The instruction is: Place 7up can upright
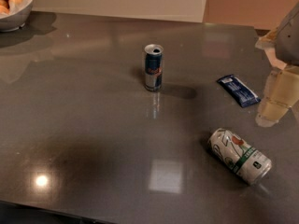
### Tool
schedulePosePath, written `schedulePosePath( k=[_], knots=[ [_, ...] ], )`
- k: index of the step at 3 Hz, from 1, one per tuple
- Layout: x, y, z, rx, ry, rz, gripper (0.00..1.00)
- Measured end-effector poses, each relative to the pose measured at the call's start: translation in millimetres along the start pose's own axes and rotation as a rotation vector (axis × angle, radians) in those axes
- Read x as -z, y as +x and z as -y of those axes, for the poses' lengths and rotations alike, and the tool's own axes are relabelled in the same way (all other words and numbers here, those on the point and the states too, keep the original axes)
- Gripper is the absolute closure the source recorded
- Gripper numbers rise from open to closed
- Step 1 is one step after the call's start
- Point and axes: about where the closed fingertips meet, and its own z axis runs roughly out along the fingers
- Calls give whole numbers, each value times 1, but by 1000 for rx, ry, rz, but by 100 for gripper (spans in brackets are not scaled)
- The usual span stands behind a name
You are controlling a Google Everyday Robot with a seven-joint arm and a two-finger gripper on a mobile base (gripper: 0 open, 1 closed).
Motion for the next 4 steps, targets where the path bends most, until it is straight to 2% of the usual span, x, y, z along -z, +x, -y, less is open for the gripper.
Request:
schedulePosePath(
  k=[1,2,3,4],
  knots=[
    [0,0,0,0,0,0,0],
    [1,-2,-1,-5,-5,-39,0],
    [-8,-10,-16,-23,-48,-144,0],
    [-26,-11,-36,-136,-94,-250,0]
  ],
)
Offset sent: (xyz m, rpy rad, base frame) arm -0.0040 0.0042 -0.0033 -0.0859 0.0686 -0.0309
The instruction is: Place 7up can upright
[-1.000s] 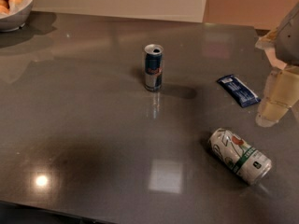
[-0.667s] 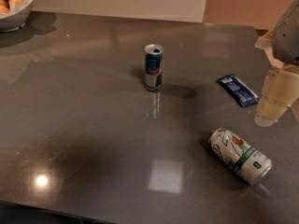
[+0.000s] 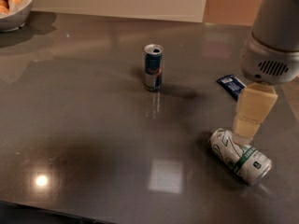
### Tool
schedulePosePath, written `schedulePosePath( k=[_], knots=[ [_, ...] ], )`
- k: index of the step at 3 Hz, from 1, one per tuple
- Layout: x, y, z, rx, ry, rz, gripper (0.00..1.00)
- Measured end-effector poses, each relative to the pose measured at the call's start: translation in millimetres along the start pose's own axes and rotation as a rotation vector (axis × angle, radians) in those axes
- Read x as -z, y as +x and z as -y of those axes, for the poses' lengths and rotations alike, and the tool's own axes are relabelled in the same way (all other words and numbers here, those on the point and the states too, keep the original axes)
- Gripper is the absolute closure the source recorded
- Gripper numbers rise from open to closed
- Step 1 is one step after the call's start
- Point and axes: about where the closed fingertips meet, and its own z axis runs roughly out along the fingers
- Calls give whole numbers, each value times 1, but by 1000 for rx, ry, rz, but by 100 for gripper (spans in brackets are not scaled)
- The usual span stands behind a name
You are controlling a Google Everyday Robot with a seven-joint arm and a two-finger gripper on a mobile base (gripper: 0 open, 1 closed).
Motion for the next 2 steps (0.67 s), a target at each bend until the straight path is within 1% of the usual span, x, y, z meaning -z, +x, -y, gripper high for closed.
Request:
schedulePosePath(
  k=[1,2],
  knots=[
    [-18,4,-17,-142,-44,-50,0],
    [-35,11,-35,-277,-78,-69,0]
  ],
)
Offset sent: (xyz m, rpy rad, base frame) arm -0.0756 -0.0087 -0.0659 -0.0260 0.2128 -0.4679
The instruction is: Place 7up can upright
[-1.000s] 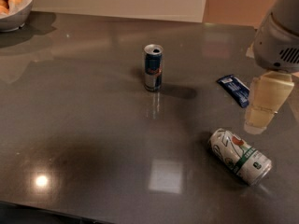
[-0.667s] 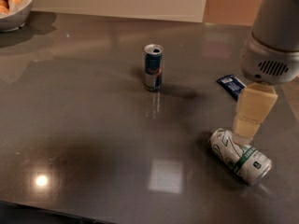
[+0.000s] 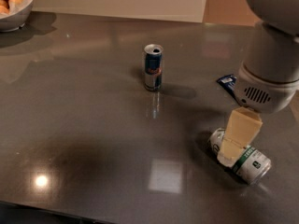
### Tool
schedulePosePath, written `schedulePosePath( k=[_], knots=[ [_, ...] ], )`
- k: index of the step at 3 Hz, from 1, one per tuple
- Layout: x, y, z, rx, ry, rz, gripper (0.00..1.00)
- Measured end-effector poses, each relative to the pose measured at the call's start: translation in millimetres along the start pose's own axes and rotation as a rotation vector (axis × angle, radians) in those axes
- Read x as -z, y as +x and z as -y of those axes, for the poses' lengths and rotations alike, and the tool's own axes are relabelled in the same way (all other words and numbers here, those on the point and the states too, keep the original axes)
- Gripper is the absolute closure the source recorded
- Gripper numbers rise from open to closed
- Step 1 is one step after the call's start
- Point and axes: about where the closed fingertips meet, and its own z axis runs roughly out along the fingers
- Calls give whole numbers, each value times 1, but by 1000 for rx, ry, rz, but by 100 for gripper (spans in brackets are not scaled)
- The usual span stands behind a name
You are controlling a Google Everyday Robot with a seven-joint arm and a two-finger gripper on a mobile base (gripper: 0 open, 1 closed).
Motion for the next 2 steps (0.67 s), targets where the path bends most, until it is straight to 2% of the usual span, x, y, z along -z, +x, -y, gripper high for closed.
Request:
schedulePosePath(
  k=[1,2],
  knots=[
    [-18,10,-7,-92,-14,-18,0],
    [-37,18,-11,-151,-22,-51,0]
  ],
)
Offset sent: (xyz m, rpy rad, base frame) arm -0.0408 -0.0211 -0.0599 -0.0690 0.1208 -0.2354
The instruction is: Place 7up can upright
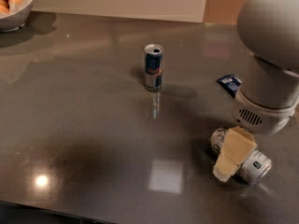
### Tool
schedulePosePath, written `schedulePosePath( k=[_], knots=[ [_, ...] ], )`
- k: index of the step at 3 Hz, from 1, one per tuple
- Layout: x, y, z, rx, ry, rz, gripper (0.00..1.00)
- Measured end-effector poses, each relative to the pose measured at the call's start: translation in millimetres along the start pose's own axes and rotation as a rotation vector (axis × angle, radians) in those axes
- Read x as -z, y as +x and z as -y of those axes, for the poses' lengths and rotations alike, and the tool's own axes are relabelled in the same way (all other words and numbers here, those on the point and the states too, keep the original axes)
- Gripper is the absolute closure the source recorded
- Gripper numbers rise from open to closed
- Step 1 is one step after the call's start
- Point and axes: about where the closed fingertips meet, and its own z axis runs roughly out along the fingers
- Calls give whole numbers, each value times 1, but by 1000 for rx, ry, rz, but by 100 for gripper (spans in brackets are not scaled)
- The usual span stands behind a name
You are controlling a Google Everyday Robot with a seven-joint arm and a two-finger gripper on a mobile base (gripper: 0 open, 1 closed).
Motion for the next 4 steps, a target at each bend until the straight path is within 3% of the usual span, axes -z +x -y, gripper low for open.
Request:
schedulePosePath(
  k=[2,4],
  knots=[
    [-22,-3,8,-51,9,-46,0],
    [-30,-21,21,-67,9,-51,0]
  ],
)
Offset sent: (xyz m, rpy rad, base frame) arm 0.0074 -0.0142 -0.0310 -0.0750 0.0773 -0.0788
